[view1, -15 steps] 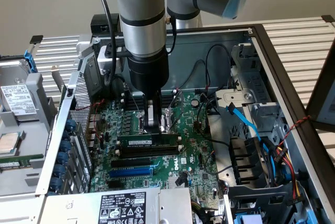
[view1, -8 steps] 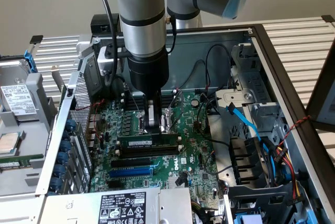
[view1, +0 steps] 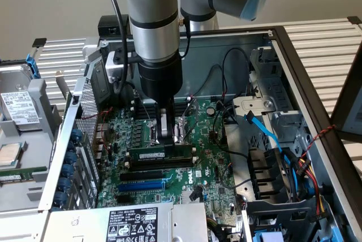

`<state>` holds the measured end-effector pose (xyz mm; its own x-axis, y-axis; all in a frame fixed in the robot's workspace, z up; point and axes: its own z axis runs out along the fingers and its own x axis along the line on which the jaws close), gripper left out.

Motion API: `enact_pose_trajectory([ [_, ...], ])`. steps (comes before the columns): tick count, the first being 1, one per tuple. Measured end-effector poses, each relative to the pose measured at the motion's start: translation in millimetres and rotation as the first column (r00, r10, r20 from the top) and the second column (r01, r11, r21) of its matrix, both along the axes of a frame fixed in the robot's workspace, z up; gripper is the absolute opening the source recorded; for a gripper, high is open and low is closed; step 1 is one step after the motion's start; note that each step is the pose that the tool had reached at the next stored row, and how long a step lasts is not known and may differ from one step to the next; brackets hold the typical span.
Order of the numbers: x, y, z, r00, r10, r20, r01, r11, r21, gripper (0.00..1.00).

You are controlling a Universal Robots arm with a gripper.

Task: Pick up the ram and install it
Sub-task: 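Insert the ram into the slot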

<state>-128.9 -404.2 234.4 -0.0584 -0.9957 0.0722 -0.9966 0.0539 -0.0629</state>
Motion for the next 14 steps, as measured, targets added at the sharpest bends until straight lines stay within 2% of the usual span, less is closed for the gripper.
enact_pose_trajectory([
  [6, -0.1, 0.0, -0.8, 0.9999, 0.011, 0.0004, -0.011, 0.9999, -0.0103, 0.13],
  [11, -0.1, 0.0, -0.9, 0.9999, 0.012, 0.0006, -0.012, 0.9999, -0.0104, 0.13],
  [14, -0.1, 0.0, -1.0, 0.9999, 0.012, 0.0007, -0.012, 0.9999, -0.0071, 0.13],
])
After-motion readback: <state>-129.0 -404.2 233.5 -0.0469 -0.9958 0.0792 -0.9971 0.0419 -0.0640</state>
